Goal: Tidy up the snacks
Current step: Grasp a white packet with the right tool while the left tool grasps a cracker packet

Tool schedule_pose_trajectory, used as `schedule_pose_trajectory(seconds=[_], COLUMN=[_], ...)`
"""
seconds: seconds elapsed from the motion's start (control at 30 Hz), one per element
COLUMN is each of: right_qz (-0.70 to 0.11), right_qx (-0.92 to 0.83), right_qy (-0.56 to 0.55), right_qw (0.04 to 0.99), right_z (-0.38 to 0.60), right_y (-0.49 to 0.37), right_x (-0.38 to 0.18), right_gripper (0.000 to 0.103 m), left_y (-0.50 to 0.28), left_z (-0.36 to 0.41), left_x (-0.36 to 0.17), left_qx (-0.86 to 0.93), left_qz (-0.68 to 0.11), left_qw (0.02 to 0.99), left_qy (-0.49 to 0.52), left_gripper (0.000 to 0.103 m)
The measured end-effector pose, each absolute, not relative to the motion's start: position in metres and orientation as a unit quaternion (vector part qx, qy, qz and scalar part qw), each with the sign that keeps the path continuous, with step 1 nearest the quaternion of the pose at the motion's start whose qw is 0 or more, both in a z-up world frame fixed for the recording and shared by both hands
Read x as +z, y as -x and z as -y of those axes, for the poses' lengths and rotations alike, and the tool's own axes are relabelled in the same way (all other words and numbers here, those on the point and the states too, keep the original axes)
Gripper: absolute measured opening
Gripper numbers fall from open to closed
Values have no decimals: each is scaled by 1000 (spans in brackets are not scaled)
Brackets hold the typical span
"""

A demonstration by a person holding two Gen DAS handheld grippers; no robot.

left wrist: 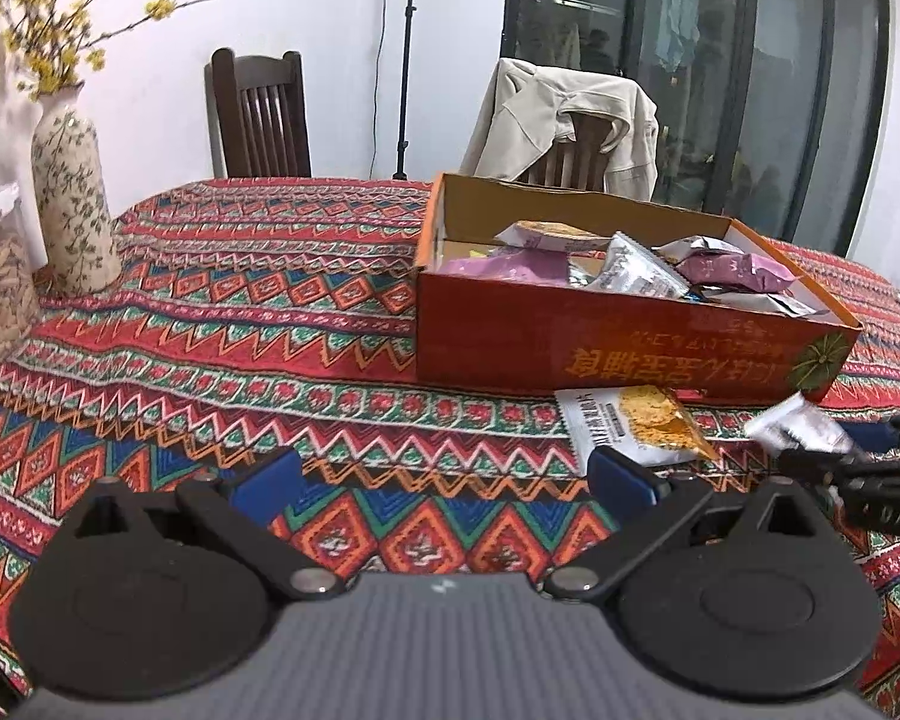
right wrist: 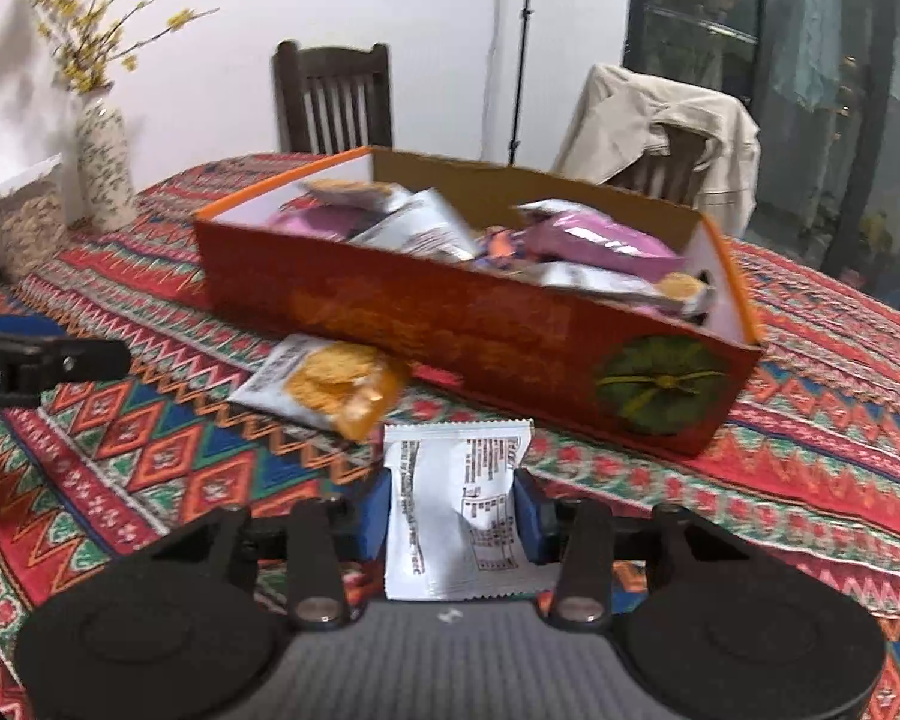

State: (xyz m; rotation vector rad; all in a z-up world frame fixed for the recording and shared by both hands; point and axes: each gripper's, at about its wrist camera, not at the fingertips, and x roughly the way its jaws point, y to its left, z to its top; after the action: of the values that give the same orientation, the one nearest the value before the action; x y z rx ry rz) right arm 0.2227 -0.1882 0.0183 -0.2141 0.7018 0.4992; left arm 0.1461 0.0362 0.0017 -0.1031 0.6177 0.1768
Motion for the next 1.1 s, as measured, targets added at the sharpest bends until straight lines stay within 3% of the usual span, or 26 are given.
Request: schedule_pose_trajectory(seconds=[0.6, 1.1], right_qz=[-307, -304], right_qx=[200, 192], right_qy=[1, -9], right_qw=[931, 933], right_z=[238, 239], right_y=[-234, -233], right_x=[21, 19], right_gripper=[42, 42], left_y=[-207, -249], left_z=[28, 40], left_x=[-1, -32], left_qx=[59, 68], left_qz=[-351, -384], left_qw=[934, 921], left_qy=[11, 21], left_gripper=[103, 103])
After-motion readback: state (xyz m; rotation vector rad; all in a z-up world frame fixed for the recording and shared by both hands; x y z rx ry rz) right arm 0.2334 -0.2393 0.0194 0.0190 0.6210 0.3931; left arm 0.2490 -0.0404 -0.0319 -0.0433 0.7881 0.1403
